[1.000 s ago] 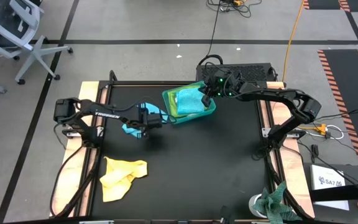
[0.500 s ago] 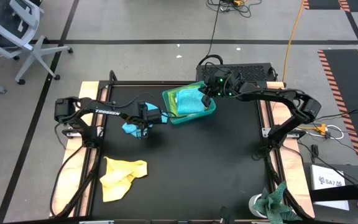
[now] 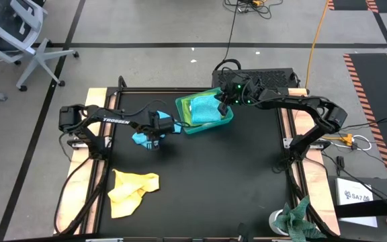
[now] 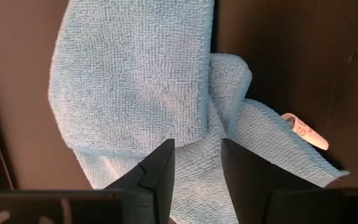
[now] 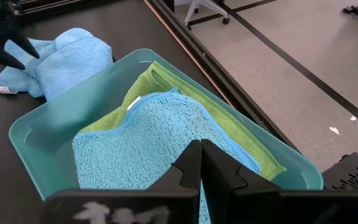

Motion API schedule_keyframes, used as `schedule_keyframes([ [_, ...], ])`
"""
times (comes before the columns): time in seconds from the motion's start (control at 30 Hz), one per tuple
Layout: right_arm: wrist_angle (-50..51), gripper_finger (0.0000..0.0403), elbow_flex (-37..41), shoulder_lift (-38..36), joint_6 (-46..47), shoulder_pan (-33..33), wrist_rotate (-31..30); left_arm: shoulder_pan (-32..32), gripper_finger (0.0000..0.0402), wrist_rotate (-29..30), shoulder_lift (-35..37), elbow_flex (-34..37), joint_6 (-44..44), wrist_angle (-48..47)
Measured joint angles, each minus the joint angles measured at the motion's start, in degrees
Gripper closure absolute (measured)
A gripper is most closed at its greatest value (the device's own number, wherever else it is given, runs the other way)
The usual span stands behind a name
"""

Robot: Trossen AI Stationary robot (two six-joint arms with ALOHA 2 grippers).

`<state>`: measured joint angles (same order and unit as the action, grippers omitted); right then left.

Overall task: Fold microfiber towels
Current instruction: Fold the blue microfiber towel

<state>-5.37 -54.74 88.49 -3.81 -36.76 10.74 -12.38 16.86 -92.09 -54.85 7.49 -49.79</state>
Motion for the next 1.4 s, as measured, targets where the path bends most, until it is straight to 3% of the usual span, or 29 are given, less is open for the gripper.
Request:
schedule_keyframes([
  [0.87, 0.00, 0.0403, 0.00, 0.00, -0.07, -0.02, -0.02, -3.61, 0.0268, -1.98, -0.02, 1.44, -2.63, 4.68],
  [1.4, 0.00, 0.0403, 0.00, 0.00, 0.10, -0.02, -0.11, 0.68, 0.0268, -1.56, -0.02, 1.44, -6.14, 4.67],
])
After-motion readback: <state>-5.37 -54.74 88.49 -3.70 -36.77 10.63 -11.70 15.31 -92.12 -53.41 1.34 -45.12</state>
